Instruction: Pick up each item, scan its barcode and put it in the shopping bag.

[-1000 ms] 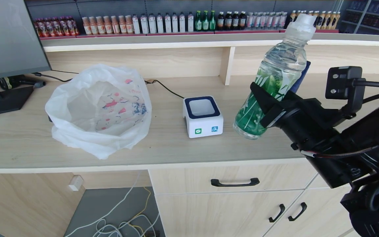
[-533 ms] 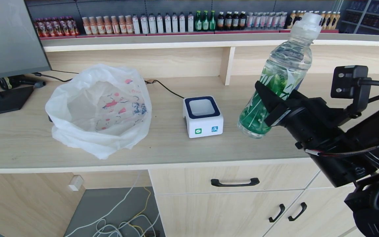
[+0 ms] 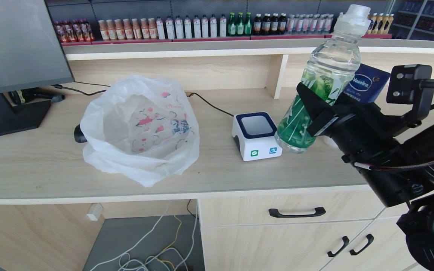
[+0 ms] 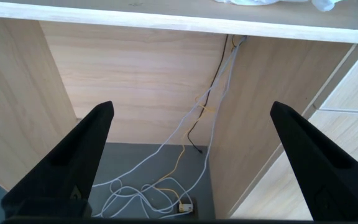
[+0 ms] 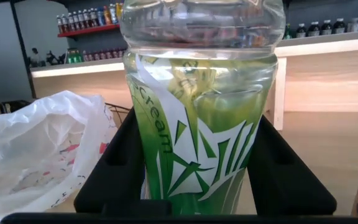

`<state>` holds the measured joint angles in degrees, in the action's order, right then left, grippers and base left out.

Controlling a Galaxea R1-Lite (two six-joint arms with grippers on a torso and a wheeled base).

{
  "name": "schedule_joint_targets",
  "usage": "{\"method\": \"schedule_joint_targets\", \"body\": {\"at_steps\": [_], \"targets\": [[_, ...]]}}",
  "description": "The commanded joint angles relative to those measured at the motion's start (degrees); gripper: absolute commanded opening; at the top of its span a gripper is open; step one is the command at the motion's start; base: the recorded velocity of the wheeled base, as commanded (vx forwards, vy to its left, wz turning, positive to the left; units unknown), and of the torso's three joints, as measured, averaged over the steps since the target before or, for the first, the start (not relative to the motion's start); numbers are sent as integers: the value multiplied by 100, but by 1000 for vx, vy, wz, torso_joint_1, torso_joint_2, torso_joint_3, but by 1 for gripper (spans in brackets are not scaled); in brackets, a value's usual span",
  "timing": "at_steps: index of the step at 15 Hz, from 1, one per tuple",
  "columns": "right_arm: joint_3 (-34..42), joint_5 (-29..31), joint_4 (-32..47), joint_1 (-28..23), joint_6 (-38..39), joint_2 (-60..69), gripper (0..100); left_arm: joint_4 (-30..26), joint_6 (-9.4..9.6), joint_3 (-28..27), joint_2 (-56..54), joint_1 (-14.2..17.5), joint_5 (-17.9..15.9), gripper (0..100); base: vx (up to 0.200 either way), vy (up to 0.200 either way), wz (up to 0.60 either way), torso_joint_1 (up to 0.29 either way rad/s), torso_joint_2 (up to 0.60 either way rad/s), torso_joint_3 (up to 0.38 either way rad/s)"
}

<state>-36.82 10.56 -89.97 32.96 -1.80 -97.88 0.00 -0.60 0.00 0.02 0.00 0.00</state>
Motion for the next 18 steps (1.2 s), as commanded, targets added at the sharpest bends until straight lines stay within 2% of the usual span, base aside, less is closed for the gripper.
{"method": "schedule_joint_targets", "body": {"at_steps": [1, 4, 12, 16, 18], "targets": [[17, -10, -3, 8, 22, 137, 0, 0, -2, 0, -2, 0, 0, 100, 0, 200, 0, 12, 12, -2], [52, -10, -3, 8, 31, 234, 0, 0, 25, 0, -2, 0, 0, 100, 0, 200, 0, -2, 1, 5], [17, -1, -3, 8, 128, 445, 0, 0, 51, 0, -2, 0, 0, 100, 0, 0, 0, 0, 0, 0], [-98, -19, -3, 0, 409, 454, 0, 0, 51, 0, -2, -9, 0, 100, 0, 0, 0, 0, 0, 0], [-555, -45, -3, 0, 769, 208, 0, 0, 51, 0, -2, 0, 0, 100, 0, 0, 0, 0, 0, 0]]}}
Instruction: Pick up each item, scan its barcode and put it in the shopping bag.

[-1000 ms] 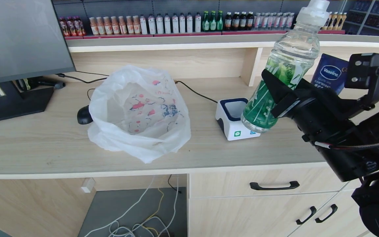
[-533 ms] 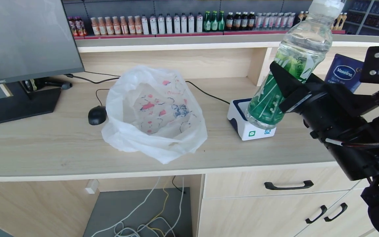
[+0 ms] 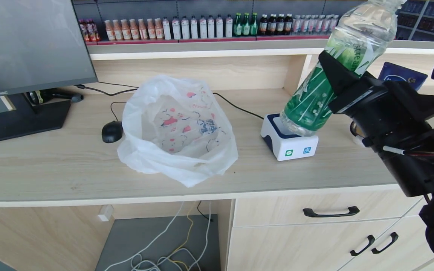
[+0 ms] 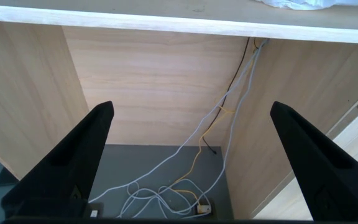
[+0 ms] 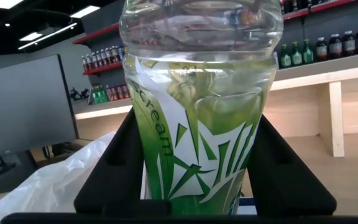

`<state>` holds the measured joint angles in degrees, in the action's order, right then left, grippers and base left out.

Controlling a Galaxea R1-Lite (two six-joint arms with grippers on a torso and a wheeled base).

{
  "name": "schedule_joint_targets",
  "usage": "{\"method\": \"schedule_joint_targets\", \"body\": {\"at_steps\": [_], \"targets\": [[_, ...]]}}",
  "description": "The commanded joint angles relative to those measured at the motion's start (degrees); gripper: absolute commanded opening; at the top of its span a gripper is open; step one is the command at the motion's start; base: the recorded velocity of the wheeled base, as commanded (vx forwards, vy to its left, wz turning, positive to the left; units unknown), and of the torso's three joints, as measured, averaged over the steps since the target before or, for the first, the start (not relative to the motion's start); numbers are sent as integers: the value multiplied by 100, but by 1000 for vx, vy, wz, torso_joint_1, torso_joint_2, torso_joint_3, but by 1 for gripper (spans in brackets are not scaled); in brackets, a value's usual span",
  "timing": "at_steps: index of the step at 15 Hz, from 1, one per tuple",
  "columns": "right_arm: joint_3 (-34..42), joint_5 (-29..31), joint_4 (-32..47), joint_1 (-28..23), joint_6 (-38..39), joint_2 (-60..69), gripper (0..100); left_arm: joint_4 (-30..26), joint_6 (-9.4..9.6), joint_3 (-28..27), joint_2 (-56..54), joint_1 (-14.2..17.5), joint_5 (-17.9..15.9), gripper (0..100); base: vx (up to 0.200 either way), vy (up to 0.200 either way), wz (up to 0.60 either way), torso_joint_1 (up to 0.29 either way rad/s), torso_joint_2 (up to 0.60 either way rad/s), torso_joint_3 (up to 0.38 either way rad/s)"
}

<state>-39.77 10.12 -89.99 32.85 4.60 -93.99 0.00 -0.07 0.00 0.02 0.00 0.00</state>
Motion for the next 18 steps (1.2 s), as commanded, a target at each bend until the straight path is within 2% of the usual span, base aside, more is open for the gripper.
{"method": "schedule_joint_targets", "body": {"at_steps": [1, 4, 9, 14, 17, 18], "targets": [[-400, 17, -1, 11, 235, -304, 0, 0, -1, 0, -2, 0, 0, 100, 0, 0, 0, 0, 0, 0], [-664, 25, -1, 72, 340, -594, 0, 0, -1, 0, -2, -9, 0, 100, 0, 0, 0, 0, 0, 0], [-664, 25, -1, 63, 1799, -656, 0, 0, -1, 0, -2, 0, 0, 100, 0, 0, 0, 0, 0, 0], [-673, 43, -1, -130, 2748, -902, 0, 0, -1, 0, -2, 0, 0, 100, 0, 0, 0, 0, 0, 0], [-690, 315, 78, -359, 3126, -999, 0, 0, -1, 0, -2, 0, 0, 100, 0, 0, 0, 0, 0, 0], [-901, 693, 491, -429, 3742, -955, 0, 0, -1, 0, -2, 0, 0, 100, 0, 0, 0, 0, 0, 0]]}}
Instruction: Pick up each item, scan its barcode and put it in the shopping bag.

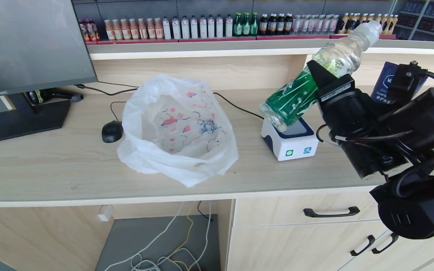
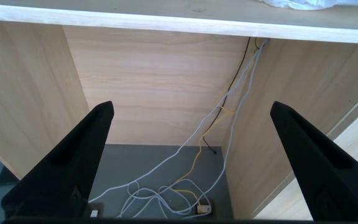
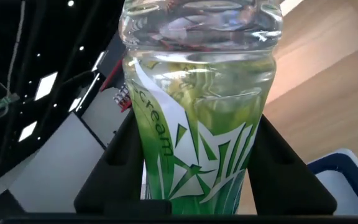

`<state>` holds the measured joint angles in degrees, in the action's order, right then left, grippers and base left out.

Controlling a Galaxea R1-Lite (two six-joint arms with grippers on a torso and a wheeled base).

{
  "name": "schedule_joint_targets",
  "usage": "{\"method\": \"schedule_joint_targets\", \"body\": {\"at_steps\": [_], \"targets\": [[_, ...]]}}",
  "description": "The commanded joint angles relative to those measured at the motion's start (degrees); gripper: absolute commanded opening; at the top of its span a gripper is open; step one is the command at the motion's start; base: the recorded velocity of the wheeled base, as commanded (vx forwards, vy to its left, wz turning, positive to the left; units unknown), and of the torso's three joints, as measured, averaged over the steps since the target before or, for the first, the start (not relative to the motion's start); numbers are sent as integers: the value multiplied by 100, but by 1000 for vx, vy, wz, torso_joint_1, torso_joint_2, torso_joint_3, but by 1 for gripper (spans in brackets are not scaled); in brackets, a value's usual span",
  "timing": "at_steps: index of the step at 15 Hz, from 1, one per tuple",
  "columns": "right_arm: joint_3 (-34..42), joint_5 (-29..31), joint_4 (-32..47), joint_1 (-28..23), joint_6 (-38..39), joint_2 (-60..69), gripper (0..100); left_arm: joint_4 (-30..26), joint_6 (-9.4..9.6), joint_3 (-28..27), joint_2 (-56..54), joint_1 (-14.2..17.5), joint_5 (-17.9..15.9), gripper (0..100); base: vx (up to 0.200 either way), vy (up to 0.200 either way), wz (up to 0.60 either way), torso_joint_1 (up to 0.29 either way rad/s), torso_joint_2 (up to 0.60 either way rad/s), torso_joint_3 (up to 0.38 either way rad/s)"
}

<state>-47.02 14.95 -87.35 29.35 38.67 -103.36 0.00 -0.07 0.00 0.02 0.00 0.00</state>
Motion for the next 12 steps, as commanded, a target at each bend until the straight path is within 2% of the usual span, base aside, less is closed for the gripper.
{"method": "schedule_joint_targets", "body": {"at_steps": [1, 5, 8, 12], "targets": [[-238, 298, 420, -79, 545, 27, 0, 0, -1, 0, -2, 0, 0, 100, 0, 0, 0, 0, 0, 0], [-361, 360, 780, -141, 1204, -26, 0, 0, -1, 0, -2, 0, 0, 100, 0, 0, 0, 0, 0, 0], [-651, 615, 1317, -255, 1688, -79, 0, 0, -1, 0, -2, 0, 0, 100, 0, 0, 0, 0, 0, 0], [-941, 650, 1985, -519, 2391, -61, 0, 0, -1, 0, -2, 0, 0, 100, 0, 0, 0, 0, 0, 0]]}}
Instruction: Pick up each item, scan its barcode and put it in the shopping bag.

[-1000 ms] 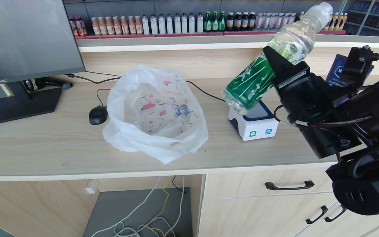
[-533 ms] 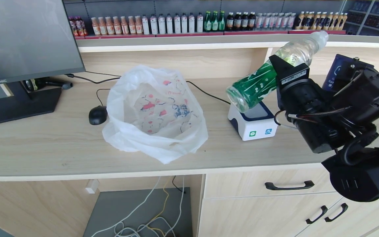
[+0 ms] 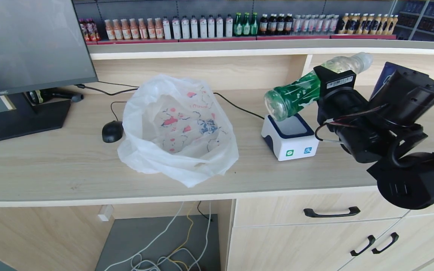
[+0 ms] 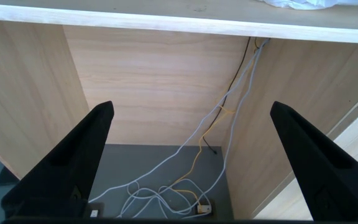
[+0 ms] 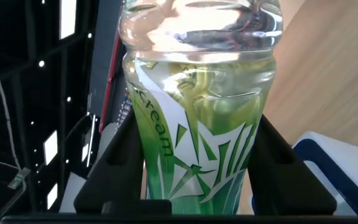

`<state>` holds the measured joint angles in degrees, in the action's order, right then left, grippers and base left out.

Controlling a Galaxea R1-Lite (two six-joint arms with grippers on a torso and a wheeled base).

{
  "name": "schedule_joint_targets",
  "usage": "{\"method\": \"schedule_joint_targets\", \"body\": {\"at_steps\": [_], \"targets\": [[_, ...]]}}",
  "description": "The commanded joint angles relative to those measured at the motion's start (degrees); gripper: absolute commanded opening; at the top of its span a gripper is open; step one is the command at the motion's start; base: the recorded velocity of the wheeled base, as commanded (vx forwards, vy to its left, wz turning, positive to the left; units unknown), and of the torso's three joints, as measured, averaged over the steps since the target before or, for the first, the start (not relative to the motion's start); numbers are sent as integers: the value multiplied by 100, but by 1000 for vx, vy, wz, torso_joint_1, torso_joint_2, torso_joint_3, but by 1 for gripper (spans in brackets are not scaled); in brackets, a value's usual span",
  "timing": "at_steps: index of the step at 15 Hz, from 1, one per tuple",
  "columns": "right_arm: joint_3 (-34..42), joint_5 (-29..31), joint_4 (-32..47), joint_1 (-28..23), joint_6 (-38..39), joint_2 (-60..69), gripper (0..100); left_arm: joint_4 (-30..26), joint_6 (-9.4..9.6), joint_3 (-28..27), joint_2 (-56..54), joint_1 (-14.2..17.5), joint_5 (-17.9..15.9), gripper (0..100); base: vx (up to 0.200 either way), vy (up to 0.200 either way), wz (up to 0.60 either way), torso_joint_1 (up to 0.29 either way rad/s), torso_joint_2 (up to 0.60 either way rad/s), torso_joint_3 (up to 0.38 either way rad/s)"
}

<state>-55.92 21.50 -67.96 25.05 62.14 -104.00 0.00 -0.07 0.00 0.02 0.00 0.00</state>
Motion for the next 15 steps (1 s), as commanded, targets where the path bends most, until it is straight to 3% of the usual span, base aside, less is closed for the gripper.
{"method": "schedule_joint_targets", "body": {"at_steps": [1, 15], "targets": [[-24, -6, 99, -158, 185, -6, 0, 0, -1, 0, -2, 0, 0, 100, 0, 0, 0, 0, 0, 0], [178, -41, 99, -317, 545, -226, 0, 0, -1, 0, -2, -9, 0, 100, 0, 0, 0, 0, 0, 0]]}}
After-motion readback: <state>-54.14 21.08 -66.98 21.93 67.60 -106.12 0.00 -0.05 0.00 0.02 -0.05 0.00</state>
